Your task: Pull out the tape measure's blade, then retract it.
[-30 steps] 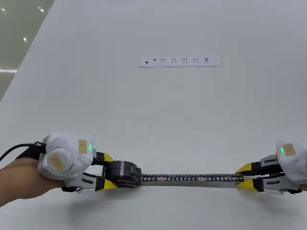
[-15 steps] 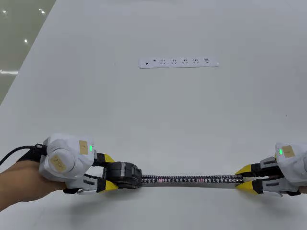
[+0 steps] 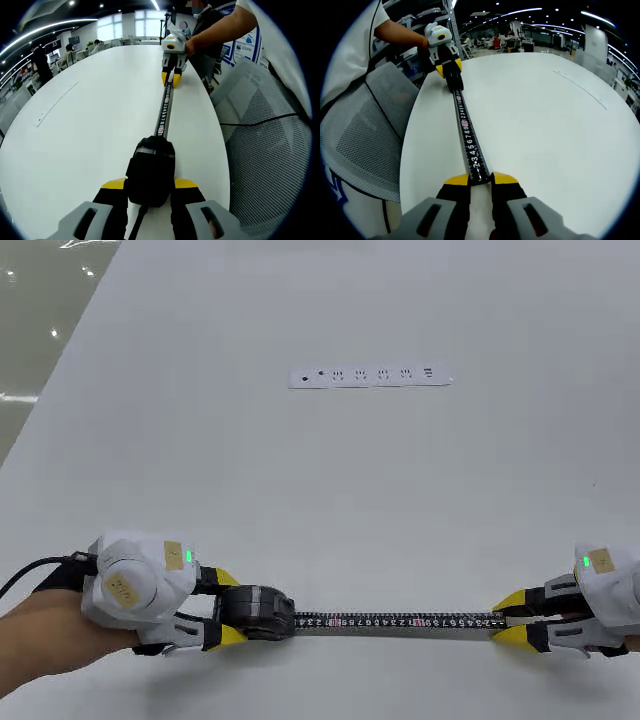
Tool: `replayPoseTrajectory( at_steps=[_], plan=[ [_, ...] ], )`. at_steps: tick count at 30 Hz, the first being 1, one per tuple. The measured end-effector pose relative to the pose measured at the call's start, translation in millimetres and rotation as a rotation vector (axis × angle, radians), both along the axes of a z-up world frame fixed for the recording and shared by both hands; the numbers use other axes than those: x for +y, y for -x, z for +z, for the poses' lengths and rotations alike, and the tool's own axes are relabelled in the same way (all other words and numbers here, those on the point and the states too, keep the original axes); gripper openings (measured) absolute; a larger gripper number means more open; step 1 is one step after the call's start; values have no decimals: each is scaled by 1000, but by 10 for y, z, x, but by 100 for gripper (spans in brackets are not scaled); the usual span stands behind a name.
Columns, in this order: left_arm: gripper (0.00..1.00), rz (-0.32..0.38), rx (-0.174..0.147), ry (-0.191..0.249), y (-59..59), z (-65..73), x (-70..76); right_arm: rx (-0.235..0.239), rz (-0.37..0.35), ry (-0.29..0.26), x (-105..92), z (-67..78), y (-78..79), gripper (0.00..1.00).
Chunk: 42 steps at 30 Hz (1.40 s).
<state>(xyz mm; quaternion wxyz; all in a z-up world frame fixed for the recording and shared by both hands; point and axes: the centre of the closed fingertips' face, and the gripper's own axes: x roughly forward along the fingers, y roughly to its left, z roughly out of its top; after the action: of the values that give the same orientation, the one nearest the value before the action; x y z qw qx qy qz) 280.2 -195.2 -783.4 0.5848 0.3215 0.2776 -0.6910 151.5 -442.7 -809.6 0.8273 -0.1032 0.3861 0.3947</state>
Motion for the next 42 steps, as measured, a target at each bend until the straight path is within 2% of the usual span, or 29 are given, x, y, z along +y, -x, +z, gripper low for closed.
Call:
replayPoseTrajectory(
  at_steps=[9, 13, 15, 21, 23, 29, 31, 32, 34, 39, 42],
  plan=[
    [30, -7, -6, 0, -1, 3, 2, -3, -5, 6, 15, -6, 5, 14],
    [30, -11, -19, 1, -12, 9, 0, -5, -19, -2, 28, 4, -2, 15],
    [31, -3, -12, 4, -21, 18, -1, -12, -32, -23, 56, 54, -29, 16],
    [36, 20, 6, 17, -15, 63, 4, -7, -49, -20, 61, 72, -40, 21],
    [36, 23, -1, 17, -21, 74, 16, -7, -53, -20, 69, 89, -38, 23],
    [43, 67, 6, 28, -41, 126, 49, -19, -76, -32, 110, 166, -49, 28],
    [49, 109, 32, 37, -39, 151, 55, -23, -90, -41, 126, 186, -53, 30],
    [49, 113, 42, 41, -25, 158, 60, -25, -92, -43, 138, 193, -49, 30],
    [49, 115, 30, 45, -19, 167, 69, -22, -93, -39, 157, 180, -31, 32],
    [51, 156, 46, 64, 11, 210, 87, -3, -122, -56, 182, 201, -2, 39],
    [52, 198, 54, 75, 11, 247, 109, -9, -139, -62, 181, 250, -9, 40]
  ],
)
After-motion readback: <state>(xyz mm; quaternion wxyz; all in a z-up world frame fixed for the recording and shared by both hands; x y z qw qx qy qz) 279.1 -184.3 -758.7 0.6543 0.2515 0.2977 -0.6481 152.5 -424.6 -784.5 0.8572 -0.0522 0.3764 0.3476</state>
